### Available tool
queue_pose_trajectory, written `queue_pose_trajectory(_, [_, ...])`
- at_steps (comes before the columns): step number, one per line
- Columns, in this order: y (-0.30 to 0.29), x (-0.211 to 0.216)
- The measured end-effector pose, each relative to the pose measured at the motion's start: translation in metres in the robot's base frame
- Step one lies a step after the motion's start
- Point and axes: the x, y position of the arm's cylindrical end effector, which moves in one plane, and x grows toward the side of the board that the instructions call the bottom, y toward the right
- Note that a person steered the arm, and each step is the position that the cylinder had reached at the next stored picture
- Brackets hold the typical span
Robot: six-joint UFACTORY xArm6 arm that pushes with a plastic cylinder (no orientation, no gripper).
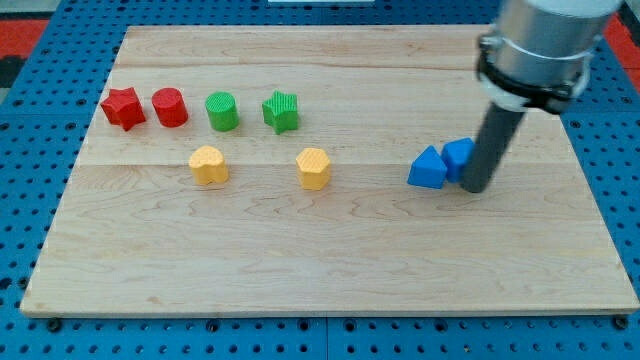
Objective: Move the blue cube to the top right of the blue triangle
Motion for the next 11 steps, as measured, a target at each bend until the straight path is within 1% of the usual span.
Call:
queue_pose_trajectory(1, [-0.011, 0.015])
queue_pose_trajectory(2, [-0.015, 0.022])
queue_pose_trajectory(3, [-0.032, 0.032])
queue_pose_trajectory(4, [-0.027, 0.001])
queue_pose_trajectory(5, [-0.001, -0.022])
queue_pose_trajectory(6, [0.017, -0.025])
queue_pose_trajectory(7, [0.040, -0.018])
queue_pose_trajectory(8, [0.047, -0.067])
queue_pose_trajectory(9, [0.047, -0.100])
queue_pose_trajectory(10, [0.053, 0.001])
queue_pose_trajectory(11, [0.015, 0.031])
